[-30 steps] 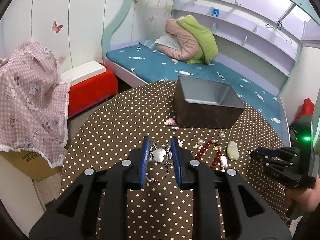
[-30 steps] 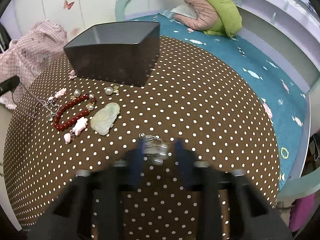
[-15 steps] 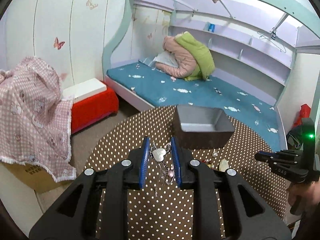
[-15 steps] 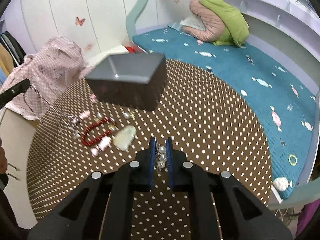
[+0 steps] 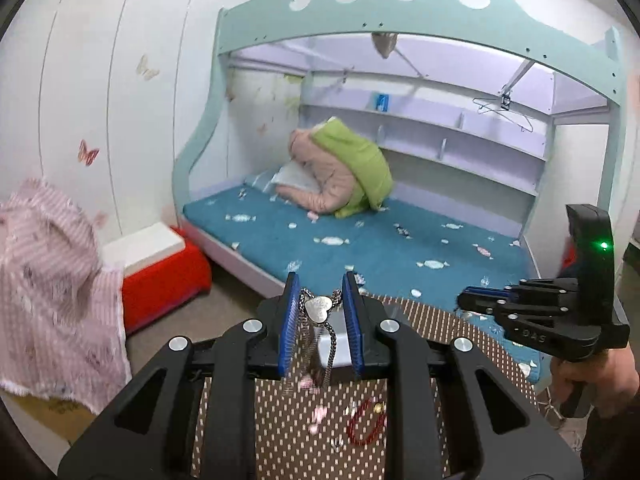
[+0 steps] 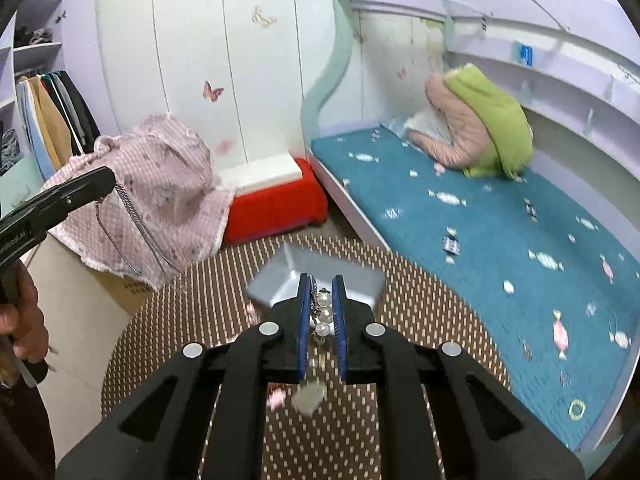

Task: Organize jewelry
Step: 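Carry the necklace into the grey box with the left gripper while the right gripper drops the pearl charm in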

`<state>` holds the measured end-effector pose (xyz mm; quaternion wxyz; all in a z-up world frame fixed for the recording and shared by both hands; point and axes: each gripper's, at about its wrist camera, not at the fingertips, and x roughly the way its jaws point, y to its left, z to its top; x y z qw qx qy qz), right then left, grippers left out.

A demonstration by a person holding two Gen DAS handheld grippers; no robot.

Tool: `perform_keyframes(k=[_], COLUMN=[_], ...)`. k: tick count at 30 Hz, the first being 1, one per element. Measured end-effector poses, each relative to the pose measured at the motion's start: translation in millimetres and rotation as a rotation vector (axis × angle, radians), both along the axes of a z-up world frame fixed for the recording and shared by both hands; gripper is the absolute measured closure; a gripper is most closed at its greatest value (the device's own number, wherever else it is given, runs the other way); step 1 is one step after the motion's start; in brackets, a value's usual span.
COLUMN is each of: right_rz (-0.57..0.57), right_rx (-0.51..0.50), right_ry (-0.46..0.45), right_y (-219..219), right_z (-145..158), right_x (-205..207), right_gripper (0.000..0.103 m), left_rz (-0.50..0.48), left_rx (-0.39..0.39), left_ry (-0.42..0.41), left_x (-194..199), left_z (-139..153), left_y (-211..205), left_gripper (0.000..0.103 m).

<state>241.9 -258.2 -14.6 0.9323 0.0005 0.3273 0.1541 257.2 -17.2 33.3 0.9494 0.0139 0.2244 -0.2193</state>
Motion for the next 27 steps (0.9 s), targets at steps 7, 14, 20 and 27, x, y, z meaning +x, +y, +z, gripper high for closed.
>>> perform_keyframes(k=[7, 14, 20, 27], right_rz=[0.017, 0.018, 0.006, -0.034], right_rx=[-0.009, -0.009, 0.02, 0.056], right_ry=[0.035, 0.14, 0.245, 0.238], right_y=[2.7, 5.3, 1.1, -9.5], right_z=[-0.4, -31.9, -64.3, -66.1], right_x=[41.1, 72.6, 94.8, 90.6], right_gripper=[0.094, 0.094, 0.09, 0.041], left_rz=[-0.074, -0.099, -0.089, -0.042], left_rx=[-0.013, 0.009, 0.02, 0.036], left_ry=[0.016, 0.092, 0.225, 0.236], left_x=[35.1, 77.7, 111.8, 116.7], left_z=[17.6, -5.6, -48.0, -60.9], left_y=[-35.1, -62.2, -72.8, -64.5], left_gripper=[0.081, 0.081, 0.08, 0.02])
